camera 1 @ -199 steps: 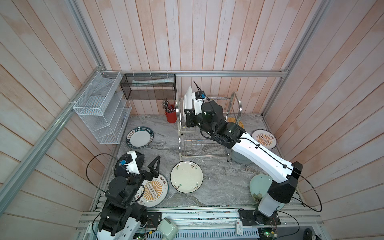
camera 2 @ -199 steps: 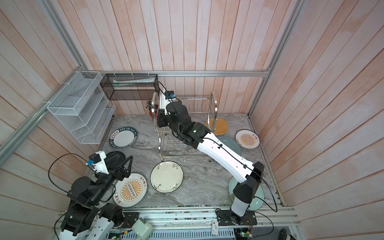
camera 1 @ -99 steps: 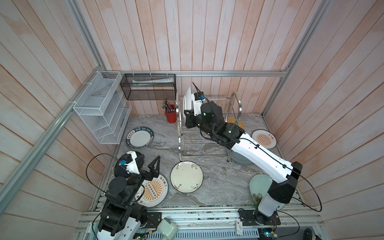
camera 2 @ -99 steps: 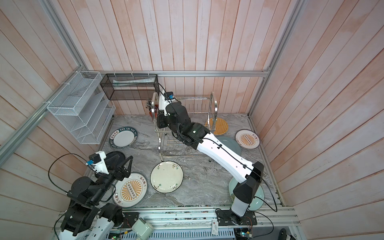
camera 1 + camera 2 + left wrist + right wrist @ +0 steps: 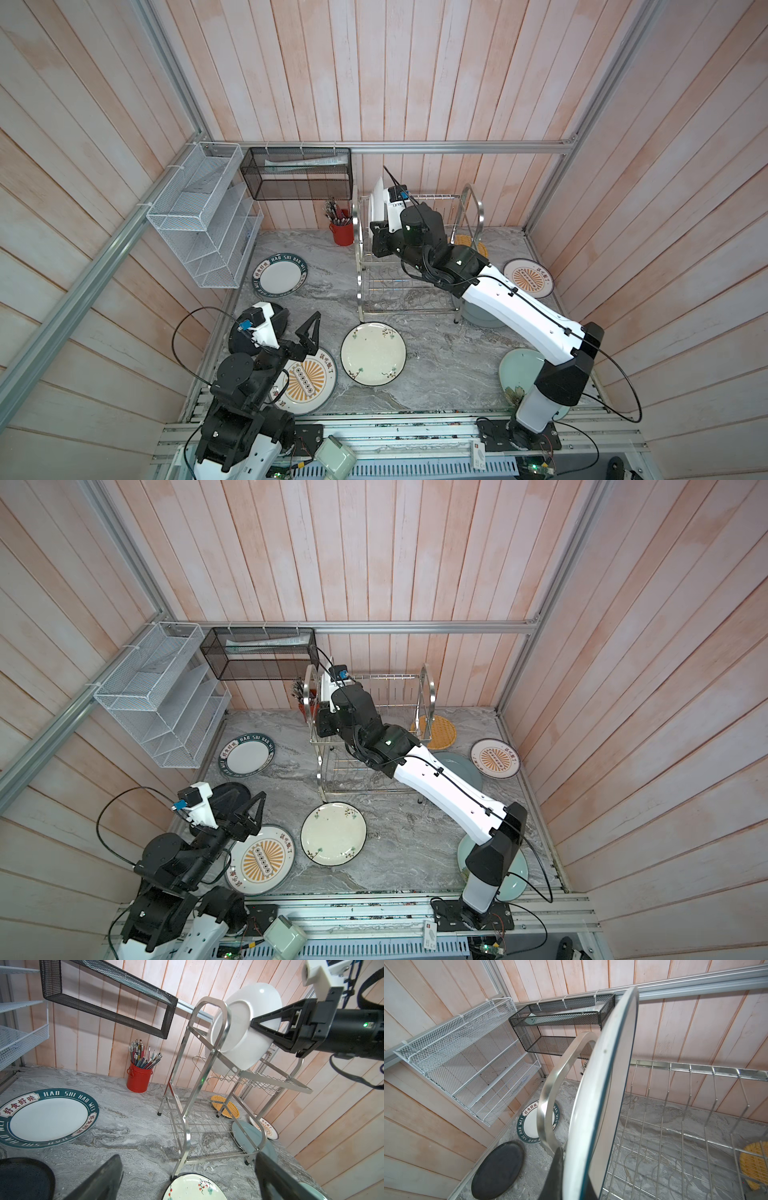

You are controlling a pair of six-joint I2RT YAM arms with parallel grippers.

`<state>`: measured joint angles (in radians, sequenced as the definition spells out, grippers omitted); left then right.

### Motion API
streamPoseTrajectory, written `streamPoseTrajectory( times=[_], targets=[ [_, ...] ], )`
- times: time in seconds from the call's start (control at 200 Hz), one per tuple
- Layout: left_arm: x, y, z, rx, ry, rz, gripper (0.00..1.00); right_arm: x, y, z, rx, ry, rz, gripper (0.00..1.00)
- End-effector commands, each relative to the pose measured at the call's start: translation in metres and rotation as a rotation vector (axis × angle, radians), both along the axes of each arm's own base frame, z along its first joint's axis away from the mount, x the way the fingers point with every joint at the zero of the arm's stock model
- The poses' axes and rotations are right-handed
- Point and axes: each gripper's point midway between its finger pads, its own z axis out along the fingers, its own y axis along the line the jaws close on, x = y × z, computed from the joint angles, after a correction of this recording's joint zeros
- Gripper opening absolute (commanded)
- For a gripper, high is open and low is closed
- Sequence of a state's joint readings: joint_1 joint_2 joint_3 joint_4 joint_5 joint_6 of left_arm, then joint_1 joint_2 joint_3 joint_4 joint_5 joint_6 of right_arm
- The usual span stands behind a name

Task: Load the plates into the dish rack
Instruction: 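Lower the white cloud-logo plate into the upper rack slots with the right gripper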

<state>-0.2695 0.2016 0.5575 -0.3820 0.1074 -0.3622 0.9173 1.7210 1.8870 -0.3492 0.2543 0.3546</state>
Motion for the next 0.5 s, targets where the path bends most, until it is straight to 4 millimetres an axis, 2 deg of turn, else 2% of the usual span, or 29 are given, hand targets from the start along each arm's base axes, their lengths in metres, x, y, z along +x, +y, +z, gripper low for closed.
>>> streamPoseTrajectory(
  times=[0.0,0.2,0.33,0.495],
  targets=[
    [-0.005,-0.002,0.010,0.003,-0.031,-0.016,1.00,0.008,-0.002,-0.008,-0.031,-0.009,-0.031,0.00],
    [-0.005,-0.001,0.010,0.002,-0.031,-0.015,1.00,0.010,-0.003,-0.021,-0.058,0.003,-0.051,0.00],
    [-0.005,-0.001,0.010,0.001,-0.031,-0.016,1.00,0.010,-0.004,-0.022,-0.095,-0.015,-0.080,0.00],
    [-0.005,-0.002,0.010,0.003,-0.031,-0.016,1.00,0.011,-0.002,-0.026,-0.128,-0.027,-0.103,0.07]
  ],
)
